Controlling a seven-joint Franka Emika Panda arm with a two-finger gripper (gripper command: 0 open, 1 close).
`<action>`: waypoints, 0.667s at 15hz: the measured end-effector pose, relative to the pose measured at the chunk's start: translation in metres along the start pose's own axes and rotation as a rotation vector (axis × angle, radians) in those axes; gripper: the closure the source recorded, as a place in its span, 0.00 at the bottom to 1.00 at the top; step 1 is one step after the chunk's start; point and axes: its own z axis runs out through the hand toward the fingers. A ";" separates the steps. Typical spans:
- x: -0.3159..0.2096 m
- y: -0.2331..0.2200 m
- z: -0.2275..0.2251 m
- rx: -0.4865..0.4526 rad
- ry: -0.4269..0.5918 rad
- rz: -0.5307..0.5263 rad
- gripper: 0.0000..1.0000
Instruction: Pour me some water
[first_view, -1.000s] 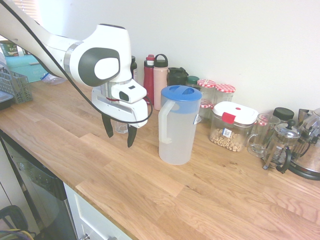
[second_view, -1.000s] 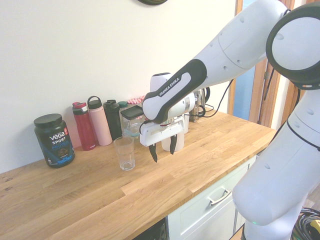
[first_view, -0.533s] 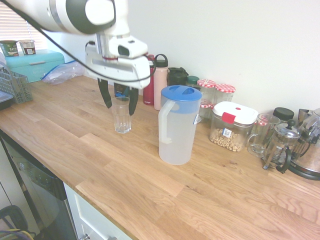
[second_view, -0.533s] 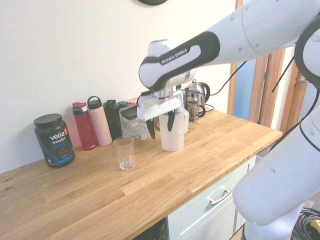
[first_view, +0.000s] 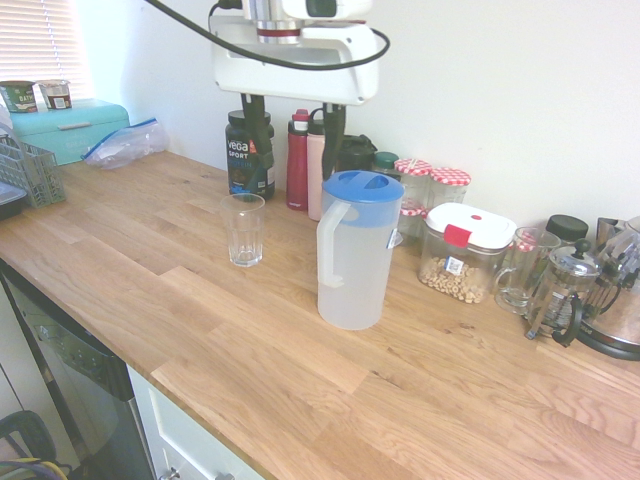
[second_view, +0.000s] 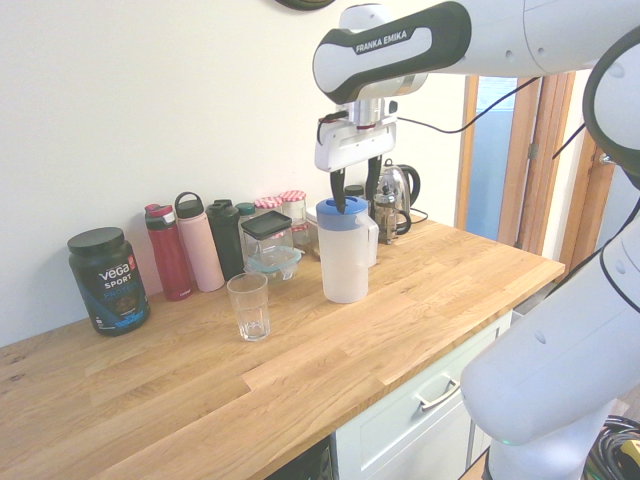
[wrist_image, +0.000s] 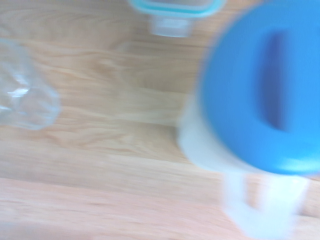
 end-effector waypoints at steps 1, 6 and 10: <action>0.007 0.006 0.006 0.002 0.001 0.008 0.00; 0.022 0.017 0.057 -0.009 -0.019 0.026 0.00; 0.024 0.012 0.097 0.019 0.022 0.062 1.00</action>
